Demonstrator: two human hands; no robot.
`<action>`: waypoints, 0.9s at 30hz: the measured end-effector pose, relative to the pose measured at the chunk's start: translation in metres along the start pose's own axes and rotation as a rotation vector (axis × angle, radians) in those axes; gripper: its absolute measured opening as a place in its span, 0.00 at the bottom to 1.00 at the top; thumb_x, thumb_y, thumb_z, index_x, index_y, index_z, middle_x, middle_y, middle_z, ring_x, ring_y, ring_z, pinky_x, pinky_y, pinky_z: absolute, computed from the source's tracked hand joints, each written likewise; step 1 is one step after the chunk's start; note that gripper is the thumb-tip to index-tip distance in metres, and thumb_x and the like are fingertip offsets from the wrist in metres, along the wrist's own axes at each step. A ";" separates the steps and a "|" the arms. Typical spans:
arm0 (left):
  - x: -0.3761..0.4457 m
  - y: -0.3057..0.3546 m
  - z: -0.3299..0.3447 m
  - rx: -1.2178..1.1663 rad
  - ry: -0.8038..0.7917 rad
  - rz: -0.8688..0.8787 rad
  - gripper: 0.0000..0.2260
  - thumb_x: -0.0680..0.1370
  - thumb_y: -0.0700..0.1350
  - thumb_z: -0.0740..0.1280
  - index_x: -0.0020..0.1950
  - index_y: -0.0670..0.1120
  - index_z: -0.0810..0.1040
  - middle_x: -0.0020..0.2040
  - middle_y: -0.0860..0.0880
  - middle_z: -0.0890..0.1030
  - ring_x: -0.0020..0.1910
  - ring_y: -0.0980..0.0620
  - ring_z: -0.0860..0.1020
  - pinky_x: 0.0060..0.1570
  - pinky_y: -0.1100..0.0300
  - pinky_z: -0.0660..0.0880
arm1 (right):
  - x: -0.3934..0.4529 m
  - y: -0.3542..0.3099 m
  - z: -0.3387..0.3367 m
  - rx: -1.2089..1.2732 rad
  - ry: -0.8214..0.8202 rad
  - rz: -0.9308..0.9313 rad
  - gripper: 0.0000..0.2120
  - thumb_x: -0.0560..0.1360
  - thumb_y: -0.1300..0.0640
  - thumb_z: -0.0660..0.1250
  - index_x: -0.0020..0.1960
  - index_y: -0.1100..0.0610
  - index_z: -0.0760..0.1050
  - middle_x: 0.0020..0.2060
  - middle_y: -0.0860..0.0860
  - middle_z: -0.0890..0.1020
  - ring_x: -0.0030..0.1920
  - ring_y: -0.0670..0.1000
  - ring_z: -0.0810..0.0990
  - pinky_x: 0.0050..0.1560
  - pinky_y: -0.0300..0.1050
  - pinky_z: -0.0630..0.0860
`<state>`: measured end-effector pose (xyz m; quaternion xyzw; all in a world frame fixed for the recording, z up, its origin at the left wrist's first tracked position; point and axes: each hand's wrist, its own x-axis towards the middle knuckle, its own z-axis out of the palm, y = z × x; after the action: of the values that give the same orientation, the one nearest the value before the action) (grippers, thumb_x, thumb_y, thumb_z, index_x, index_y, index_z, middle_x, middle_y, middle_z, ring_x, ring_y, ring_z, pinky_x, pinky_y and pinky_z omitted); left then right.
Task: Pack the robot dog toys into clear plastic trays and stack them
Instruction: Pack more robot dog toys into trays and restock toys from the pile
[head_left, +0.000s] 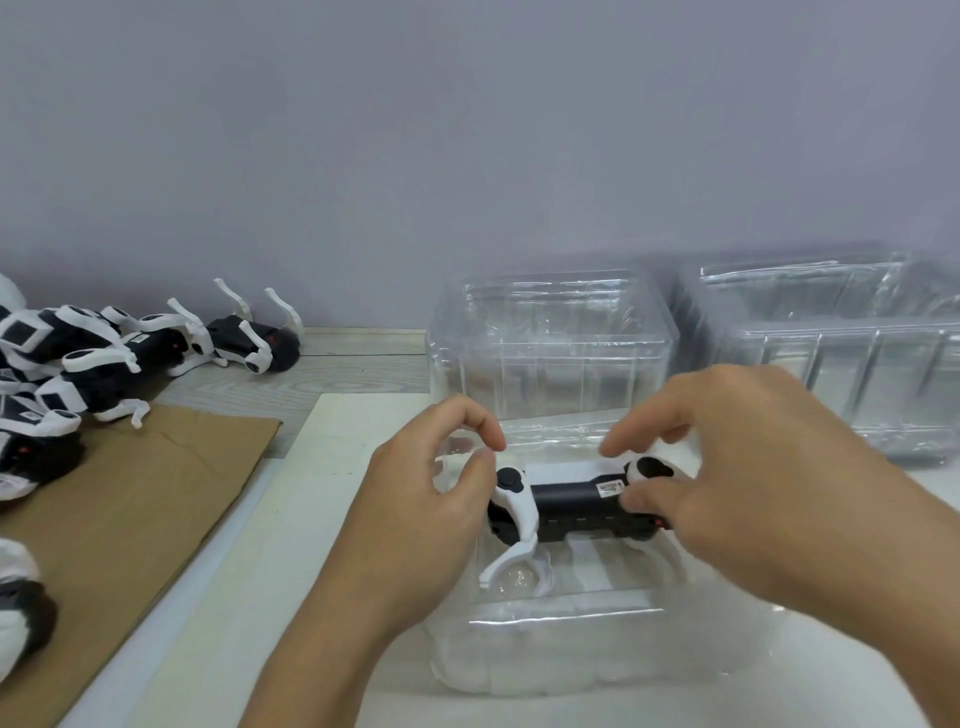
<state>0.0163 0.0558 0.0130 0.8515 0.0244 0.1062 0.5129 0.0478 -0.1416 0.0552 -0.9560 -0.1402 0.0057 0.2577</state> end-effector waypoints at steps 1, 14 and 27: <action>0.000 0.001 0.000 -0.007 -0.016 -0.004 0.05 0.79 0.44 0.66 0.44 0.52 0.77 0.41 0.59 0.82 0.37 0.60 0.79 0.40 0.67 0.71 | 0.000 0.003 -0.003 0.010 0.016 0.020 0.11 0.68 0.49 0.78 0.37 0.37 0.77 0.38 0.34 0.74 0.37 0.35 0.75 0.28 0.28 0.66; -0.002 0.007 -0.002 0.174 -0.009 0.106 0.04 0.75 0.47 0.72 0.47 0.56 0.80 0.53 0.63 0.79 0.59 0.65 0.74 0.55 0.76 0.65 | 0.005 0.014 0.001 0.155 0.013 -0.008 0.08 0.68 0.53 0.79 0.39 0.41 0.82 0.35 0.38 0.77 0.42 0.23 0.70 0.36 0.19 0.66; -0.013 0.037 0.006 0.567 -0.402 0.109 0.41 0.49 0.80 0.66 0.61 0.79 0.59 0.76 0.71 0.38 0.74 0.64 0.29 0.75 0.45 0.30 | 0.007 0.018 0.002 0.153 0.067 -0.058 0.09 0.67 0.53 0.79 0.38 0.40 0.81 0.35 0.38 0.79 0.46 0.24 0.70 0.41 0.15 0.62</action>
<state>0.0028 0.0307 0.0408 0.9641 -0.0942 -0.0473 0.2439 0.0595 -0.1530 0.0449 -0.9287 -0.1582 -0.0228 0.3346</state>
